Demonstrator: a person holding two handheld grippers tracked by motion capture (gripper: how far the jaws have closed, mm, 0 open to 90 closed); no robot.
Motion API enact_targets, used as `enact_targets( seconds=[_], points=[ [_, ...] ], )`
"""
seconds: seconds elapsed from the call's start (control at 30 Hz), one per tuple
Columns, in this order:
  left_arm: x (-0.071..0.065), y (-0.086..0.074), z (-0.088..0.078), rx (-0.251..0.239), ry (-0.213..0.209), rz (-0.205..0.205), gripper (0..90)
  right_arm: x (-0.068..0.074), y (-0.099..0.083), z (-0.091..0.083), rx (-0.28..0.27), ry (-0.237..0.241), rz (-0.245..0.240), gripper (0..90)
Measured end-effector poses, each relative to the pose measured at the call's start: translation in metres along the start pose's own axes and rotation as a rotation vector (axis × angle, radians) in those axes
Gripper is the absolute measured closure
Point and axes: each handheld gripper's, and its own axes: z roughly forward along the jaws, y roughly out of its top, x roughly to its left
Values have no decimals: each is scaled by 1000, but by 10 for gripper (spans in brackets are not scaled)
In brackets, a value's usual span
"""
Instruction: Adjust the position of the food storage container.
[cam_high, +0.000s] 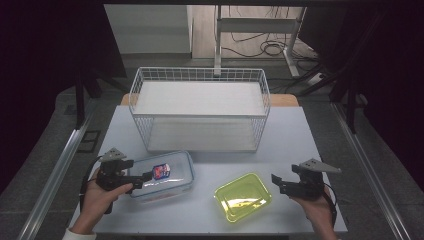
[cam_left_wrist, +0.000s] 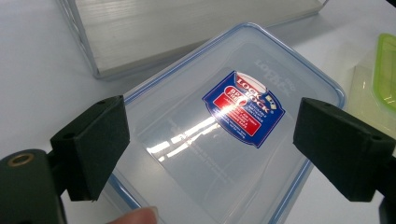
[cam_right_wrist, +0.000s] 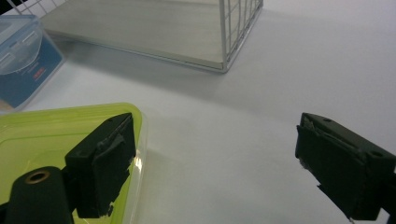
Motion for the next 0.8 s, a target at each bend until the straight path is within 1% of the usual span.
enact_targets(
  seconds=[0.1,0.17,0.2,0.27,0.3,0.37,0.4,0.43,0.47,0.5,0.53,0.63,0.67,0.7,0.77,0.8],
  points=[
    [0,0,-1,-4,-1,4,106,1,-1,0,4,5,5,128],
    [0,-1,-1,-2,0,0,107,2,0,-1,-6,-8,15,128],
    [0,-1,-1,0,-1,3,108,2,0,-1,-10,-8,25,129],
    [0,-1,-2,0,-4,5,115,2,1,-2,-10,0,29,131],
    [0,-1,-3,-2,-8,3,123,2,1,-2,-10,-2,27,132],
    [-1,0,-6,-8,-20,6,166,2,0,-2,-6,1,26,137],
    [-1,0,-8,-3,-26,15,212,1,0,-2,-1,0,28,139],
    [-1,0,-8,-3,-26,15,259,1,0,-2,-1,0,28,139],
    [-5,1,-11,10,-43,42,312,0,-1,-2,0,-1,36,142],
    [-7,1,-12,13,-44,55,337,0,-1,-2,0,1,43,142],
    [-8,1,-12,15,-49,60,381,0,-1,-2,2,1,51,142],
    [-12,2,-11,24,-71,71,469,-1,-1,-1,1,4,60,143],
    [-12,2,-11,29,-80,75,516,-1,-1,-1,3,4,60,143],
    [-12,2,-11,29,-80,75,562,-1,-1,-1,5,4,58,144],
    [-14,2,-12,47,-118,83,702,-1,-1,-2,6,6,60,145],
    [-15,2,-13,55,-135,87,748,-1,-1,-2,6,7,59,146]
  ],
)
